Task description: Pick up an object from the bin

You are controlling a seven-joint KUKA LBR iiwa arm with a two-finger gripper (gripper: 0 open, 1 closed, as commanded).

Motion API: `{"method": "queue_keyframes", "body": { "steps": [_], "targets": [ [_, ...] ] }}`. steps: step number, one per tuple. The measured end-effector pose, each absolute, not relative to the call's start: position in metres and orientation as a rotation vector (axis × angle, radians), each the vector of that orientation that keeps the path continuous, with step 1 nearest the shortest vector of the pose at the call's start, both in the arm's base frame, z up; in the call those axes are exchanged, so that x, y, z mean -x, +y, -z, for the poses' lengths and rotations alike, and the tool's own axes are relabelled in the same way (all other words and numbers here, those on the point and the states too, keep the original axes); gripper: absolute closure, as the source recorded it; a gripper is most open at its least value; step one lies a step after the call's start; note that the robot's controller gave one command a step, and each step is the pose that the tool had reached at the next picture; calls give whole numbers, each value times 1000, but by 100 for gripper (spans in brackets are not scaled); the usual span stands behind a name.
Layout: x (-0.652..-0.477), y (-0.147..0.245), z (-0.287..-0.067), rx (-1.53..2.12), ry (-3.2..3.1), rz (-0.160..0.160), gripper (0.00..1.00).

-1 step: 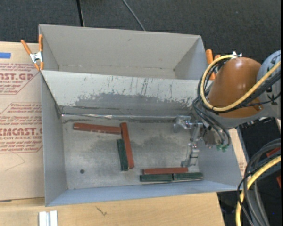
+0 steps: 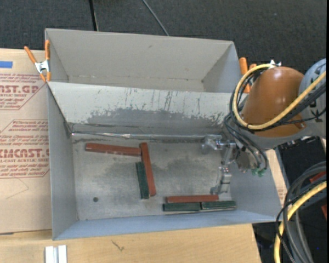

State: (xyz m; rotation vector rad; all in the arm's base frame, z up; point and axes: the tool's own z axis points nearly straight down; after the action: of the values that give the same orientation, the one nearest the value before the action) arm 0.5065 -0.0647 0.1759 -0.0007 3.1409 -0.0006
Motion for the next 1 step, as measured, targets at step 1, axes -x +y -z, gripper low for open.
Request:
{"method": "queue_keyframes", "body": {
  "steps": [1],
  "targets": [
    [-498,-67,-150,160,3128,2,0]
  ]
}}
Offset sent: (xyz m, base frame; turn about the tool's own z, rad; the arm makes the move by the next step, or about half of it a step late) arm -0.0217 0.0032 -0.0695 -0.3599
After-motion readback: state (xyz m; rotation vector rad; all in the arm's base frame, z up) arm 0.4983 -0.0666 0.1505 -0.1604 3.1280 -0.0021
